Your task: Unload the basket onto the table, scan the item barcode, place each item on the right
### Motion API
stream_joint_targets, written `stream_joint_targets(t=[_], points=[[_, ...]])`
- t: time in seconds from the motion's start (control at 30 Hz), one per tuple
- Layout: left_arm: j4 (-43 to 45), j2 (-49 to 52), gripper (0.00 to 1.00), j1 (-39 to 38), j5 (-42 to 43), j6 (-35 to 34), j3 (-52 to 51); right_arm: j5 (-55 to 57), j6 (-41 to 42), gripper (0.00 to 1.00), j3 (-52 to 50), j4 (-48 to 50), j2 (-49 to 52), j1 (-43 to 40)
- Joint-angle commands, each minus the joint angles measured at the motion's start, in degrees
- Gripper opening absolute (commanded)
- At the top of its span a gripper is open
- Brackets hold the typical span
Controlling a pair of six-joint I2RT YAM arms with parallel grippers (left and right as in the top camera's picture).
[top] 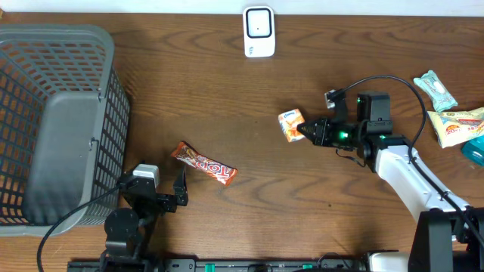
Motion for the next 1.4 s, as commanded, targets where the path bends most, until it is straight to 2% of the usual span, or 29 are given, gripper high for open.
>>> stream_joint_targets(t=[0.0, 0.13, 0.27, 0.37, 0.53, 0.63, 0.73, 0.87, 0.93, 1.37], points=[[-0.55, -0.31, 0.98, -0.28, 0.72, -0.09, -1.27, 9.33, 0.33, 0.01, 1.92, 0.35, -0.66, 1.03], [-0.52, -0.31, 0.98, -0.28, 0.72, -0.09, -1.27, 17.35, -0.13, 0.01, 3.41, 2.29, -0.66, 1.2], [-0.52, -0.31, 0.98, -0.28, 0.72, -0.09, -1.27, 20.28, -2.69, 0.01, 4.61, 6.51, -0.63, 1.79], [-0.52, -0.31, 0.98, -0.28, 0.72, -0.09, -1.27, 23.21, -5.49, 0.01, 5.88, 9.03, -0.63, 3.67], [-0.52, -0.31, 0.98, -0.28, 0.72, -0.09, -1.27, 34.82, -13.81, 0.01, 13.75, 9.99, 2.27, 10.51], [-0.52, -0.31, 0.98, -0.28, 0.74, -0.09, -1.27, 37.22, -18.93, 0.01, 25.14, 8.02, 11.39, 12.76], [-0.55, -0.31, 0.98, -0.28, 0.72, -0.09, -1.27, 37.57, -23.56, 0.01, 48.3, -3.5, 28.46, 12.09], [-0.52, -0.31, 0.98, -0.28, 0.72, -0.09, -1.27, 40.09, -25.64, 0.01, 64.63, -13.9, 39.1, 11.96], [-0.52, -0.31, 0.98, -0.28, 0.72, -0.09, -1.27, 40.04, -26.1, 0.01, 69.44, -16.85, 42.36, 11.96], [-0.52, -0.31, 0.98, -0.28, 0.72, -0.09, -1.27, 40.0, -26.05, 0.01, 71.78, -17.44, 44.52, 10.54]])
